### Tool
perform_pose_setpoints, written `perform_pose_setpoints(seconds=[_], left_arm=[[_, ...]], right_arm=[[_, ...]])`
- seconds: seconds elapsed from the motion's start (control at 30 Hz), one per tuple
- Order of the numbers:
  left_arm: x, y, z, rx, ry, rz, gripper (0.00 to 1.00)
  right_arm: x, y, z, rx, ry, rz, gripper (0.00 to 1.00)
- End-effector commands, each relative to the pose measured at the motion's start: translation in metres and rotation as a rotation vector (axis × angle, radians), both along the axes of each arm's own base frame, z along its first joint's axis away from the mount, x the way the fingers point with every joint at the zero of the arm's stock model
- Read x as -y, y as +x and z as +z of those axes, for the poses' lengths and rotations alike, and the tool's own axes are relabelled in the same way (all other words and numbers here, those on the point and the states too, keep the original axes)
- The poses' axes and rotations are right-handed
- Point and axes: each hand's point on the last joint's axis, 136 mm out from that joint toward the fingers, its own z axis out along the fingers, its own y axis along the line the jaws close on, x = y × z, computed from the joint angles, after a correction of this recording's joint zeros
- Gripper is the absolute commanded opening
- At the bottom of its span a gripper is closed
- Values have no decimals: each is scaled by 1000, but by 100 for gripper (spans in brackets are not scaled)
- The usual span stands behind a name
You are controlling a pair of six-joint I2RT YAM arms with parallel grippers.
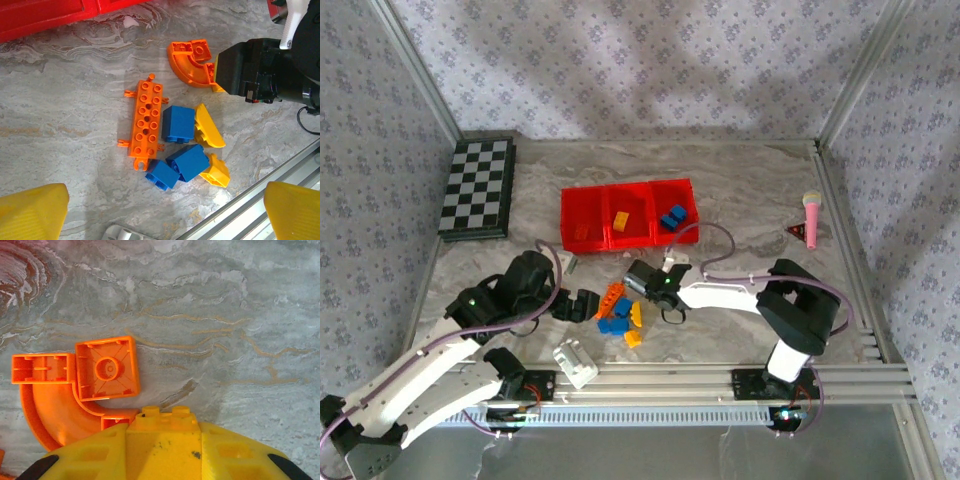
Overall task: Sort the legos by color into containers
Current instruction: Pick up the legos from the center of the table, then place the legos at the center of the table.
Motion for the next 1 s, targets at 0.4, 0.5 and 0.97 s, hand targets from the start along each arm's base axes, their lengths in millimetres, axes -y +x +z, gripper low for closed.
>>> perform_pose_setpoints(seconds=[0.4, 0.5, 0.97], left_arm=[[1, 1, 1, 16, 4, -11, 100], [1, 1, 2, 17, 3, -10, 100], [1, 1, 2, 18, 1, -10, 100]], right_arm=[[-19, 13, 42, 53, 76, 227, 34], [-11, 12, 34, -2, 28, 224, 35], [-16, 8, -5, -121, -56, 266, 35]])
